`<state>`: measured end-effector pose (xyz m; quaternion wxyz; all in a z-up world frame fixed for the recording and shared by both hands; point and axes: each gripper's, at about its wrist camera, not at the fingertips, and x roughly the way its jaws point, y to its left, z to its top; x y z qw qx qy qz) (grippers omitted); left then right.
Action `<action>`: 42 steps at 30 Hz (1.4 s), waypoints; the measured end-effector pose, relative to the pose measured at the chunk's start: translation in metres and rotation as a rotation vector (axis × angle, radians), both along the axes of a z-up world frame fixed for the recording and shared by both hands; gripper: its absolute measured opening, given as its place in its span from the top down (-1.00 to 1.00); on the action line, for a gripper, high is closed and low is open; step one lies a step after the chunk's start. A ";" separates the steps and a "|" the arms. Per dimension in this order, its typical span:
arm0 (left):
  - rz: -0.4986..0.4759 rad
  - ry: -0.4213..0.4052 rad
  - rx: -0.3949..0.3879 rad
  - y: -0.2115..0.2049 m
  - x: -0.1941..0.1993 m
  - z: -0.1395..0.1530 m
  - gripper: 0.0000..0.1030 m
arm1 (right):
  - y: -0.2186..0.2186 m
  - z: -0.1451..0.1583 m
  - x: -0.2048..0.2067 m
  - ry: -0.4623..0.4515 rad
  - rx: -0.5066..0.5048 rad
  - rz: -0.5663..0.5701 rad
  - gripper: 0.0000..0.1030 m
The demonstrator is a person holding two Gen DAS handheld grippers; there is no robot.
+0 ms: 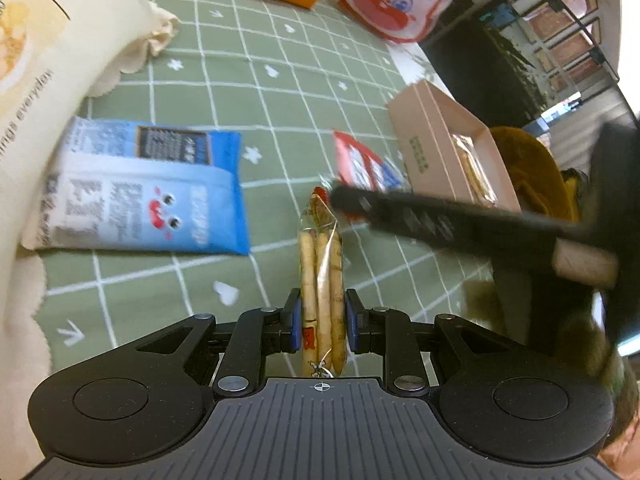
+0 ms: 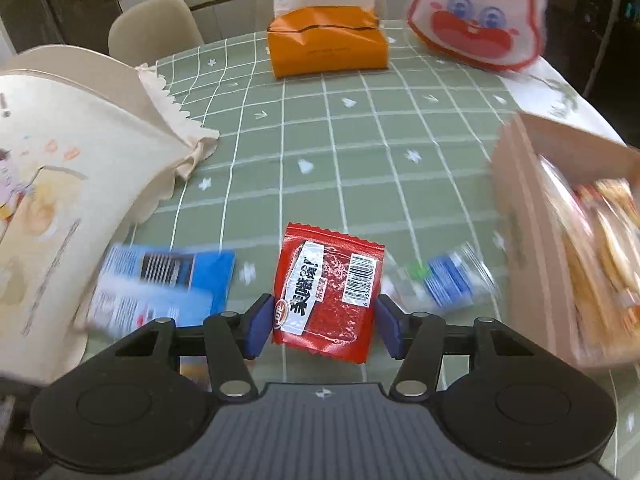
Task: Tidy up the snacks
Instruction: 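Lower the right tool onto the red sachet and close it while the left holds the breadsticks, then carry the breadsticks and red sachet over the pink box and open both tools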
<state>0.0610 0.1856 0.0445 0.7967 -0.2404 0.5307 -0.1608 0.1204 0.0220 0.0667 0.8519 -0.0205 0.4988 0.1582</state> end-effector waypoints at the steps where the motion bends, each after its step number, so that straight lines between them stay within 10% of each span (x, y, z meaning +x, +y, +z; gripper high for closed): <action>1: -0.004 0.007 -0.007 -0.003 -0.002 -0.001 0.51 | -0.007 0.002 -0.010 0.000 -0.007 -0.002 -0.07; 17: -0.128 0.041 0.002 -0.084 -0.004 -0.007 0.51 | -0.116 -0.019 -0.102 -0.017 -0.215 -0.136 -0.53; 29: -0.106 0.034 0.095 -0.080 -0.012 -0.003 0.51 | -0.102 -0.030 -0.088 0.023 -0.052 -0.157 -0.69; 32: -0.098 0.033 0.094 -0.076 -0.014 -0.002 0.51 | -0.092 -0.032 -0.084 0.010 -0.072 -0.145 -0.67; 36: -0.101 0.033 0.088 -0.079 -0.017 -0.001 0.51 | -0.087 -0.027 -0.091 -0.006 -0.098 -0.109 -0.16; 42: -0.153 0.038 0.067 -0.100 -0.024 -0.003 0.51 | -0.099 -0.023 -0.112 0.016 -0.100 -0.102 -0.15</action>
